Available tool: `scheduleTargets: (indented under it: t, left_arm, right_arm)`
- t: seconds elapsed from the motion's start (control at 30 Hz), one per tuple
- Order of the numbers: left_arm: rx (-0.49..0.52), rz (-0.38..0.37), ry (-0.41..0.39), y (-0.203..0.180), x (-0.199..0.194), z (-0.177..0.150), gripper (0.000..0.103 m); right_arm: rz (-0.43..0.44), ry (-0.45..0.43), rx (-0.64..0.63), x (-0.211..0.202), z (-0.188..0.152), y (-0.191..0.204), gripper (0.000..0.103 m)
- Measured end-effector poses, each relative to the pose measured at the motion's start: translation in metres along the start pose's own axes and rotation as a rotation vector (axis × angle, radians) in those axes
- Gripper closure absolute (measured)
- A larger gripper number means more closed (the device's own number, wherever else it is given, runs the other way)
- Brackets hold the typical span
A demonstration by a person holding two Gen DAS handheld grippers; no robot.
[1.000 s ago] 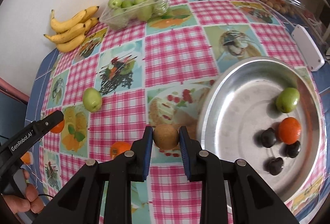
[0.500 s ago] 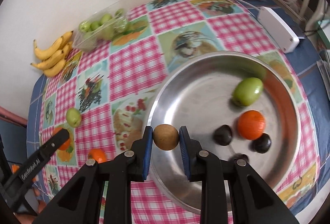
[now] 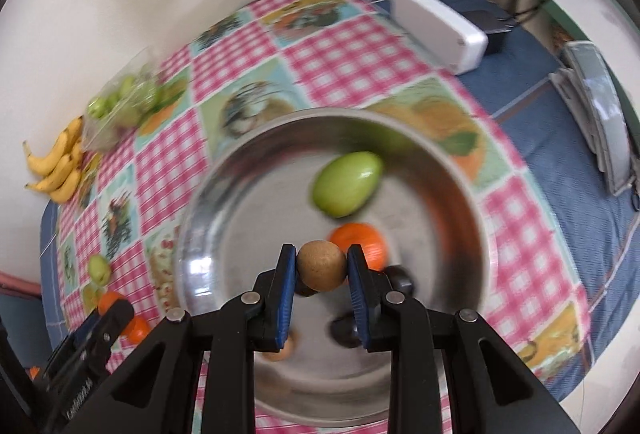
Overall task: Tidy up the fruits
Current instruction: 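Carry the kiwi with the right gripper and the mandarin with the left gripper to the bowl, then open the right gripper over the bowl while the left gripper releases the mandarin into it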
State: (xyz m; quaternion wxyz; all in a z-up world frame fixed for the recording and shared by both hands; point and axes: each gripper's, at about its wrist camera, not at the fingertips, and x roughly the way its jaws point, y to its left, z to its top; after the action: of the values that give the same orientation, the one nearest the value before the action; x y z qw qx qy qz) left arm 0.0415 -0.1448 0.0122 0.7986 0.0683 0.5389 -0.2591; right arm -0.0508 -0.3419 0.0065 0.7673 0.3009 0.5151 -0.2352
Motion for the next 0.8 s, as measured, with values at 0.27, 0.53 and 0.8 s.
scheduleTargets:
  t: [0.27,0.53,0.8]
  left_arm:
    - [0.109,-0.037,0.029,-0.045,0.012,-0.01,0.064]
    - [0.152,-0.039,0.045,-0.062,0.024,-0.017,0.064]
    - [0.151,-0.039,0.057,-0.063,0.029,-0.02,0.064]
  right_arm:
    - [-0.091,-0.021,0.046,0.0,0.008,-0.031,0.076]
    - [-0.137,-0.002,0.076,0.007,0.008,-0.047,0.076]
    - [-0.154,0.021,0.081,0.014,0.008,-0.048,0.076]
